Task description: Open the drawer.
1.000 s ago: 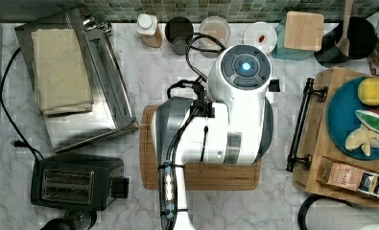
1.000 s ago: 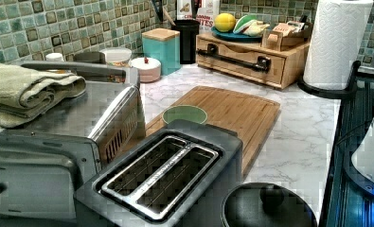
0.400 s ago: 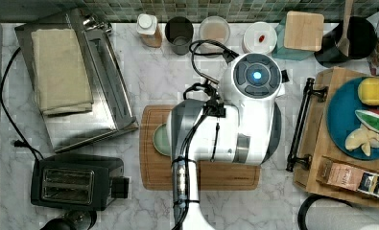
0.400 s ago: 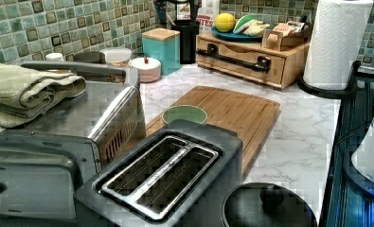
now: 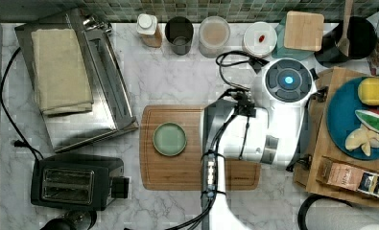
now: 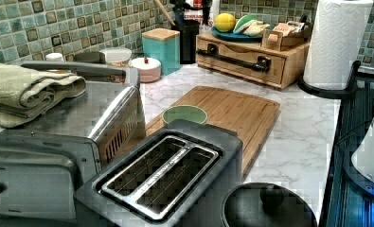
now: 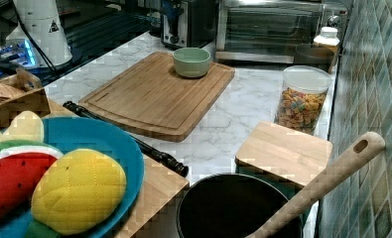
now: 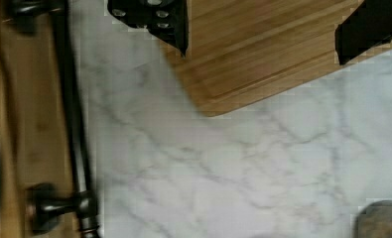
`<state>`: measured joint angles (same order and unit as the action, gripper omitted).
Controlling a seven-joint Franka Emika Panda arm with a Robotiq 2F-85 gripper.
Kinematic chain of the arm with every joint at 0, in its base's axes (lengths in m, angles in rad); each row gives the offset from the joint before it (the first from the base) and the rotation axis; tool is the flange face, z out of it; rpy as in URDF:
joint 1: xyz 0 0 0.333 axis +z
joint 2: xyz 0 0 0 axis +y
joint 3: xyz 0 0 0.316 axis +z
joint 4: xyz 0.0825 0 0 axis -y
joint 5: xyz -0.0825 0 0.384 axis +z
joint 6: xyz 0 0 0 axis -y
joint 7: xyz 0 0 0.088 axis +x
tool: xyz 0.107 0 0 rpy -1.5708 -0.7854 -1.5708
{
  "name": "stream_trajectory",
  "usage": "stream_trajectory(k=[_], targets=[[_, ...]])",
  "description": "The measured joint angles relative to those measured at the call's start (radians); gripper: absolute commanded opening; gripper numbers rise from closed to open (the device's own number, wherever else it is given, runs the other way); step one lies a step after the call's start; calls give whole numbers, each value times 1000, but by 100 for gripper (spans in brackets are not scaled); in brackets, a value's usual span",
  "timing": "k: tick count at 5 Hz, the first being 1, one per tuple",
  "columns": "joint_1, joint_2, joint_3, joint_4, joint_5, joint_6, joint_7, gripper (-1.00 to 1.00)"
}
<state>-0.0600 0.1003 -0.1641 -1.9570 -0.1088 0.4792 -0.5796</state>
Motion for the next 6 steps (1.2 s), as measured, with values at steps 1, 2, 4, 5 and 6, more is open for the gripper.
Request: stream_trajectory(k=[1,2,4,5,6], targets=[[-18,0,-33,-26,-83,104,-15,100],[-48,1,-40,-39,-93,151,-84,100],[-96,26,-55,-68,-93,219,-169,100],[-104,30,-70,-107,-93,299,-248,100],[-106,31,-78,-143,-93,324,-260,100]])
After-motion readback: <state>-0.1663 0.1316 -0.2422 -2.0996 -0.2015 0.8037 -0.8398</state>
